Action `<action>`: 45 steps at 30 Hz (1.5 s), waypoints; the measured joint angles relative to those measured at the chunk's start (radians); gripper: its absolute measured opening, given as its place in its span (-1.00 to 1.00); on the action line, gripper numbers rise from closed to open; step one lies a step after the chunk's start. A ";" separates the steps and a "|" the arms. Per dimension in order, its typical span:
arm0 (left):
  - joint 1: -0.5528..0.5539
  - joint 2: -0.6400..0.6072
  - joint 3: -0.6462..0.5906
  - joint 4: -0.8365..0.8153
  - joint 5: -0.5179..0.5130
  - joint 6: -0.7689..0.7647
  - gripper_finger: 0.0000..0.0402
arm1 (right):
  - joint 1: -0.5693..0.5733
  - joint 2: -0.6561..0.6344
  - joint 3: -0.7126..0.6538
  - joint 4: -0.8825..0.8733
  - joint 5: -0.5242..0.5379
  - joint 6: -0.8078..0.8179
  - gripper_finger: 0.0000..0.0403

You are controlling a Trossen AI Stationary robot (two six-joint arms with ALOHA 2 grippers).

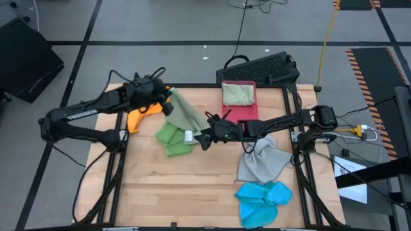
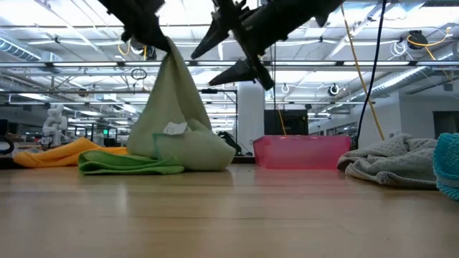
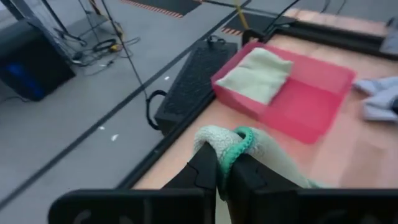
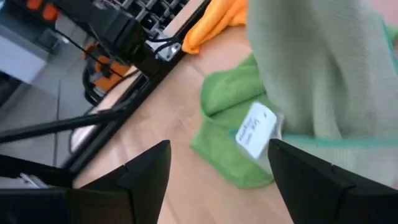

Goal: Fold microfiber towels
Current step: Fold the light green microfiber cloth

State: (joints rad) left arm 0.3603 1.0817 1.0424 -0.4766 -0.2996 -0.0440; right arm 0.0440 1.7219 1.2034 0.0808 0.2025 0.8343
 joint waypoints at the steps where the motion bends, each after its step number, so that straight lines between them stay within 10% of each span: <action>1: 0.008 0.022 0.000 0.023 0.000 0.017 -0.88 | -0.006 0.005 0.000 0.000 -0.015 -0.024 0.27; 15: -0.001 0.063 0.031 -0.049 0.037 -0.052 0.17 | -0.016 -0.125 0.000 -0.120 -0.124 -0.145 0.26; 21: -0.114 0.062 0.029 -0.138 0.232 -0.391 0.23 | -0.023 -0.270 0.000 -0.329 -0.126 -0.169 0.26; 31: -0.311 0.237 -0.033 -0.143 0.223 -0.796 0.28 | -0.108 -0.422 0.001 -0.494 -0.212 -0.371 0.26; 45: -0.309 0.526 -0.038 -0.114 0.280 -0.932 0.66 | -0.188 -0.487 0.001 -0.597 -0.444 -0.551 0.26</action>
State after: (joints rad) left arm 0.0517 1.6077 1.0042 -0.5904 -0.0192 -0.9759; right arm -0.1444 1.2352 1.2041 -0.5162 -0.2415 0.2833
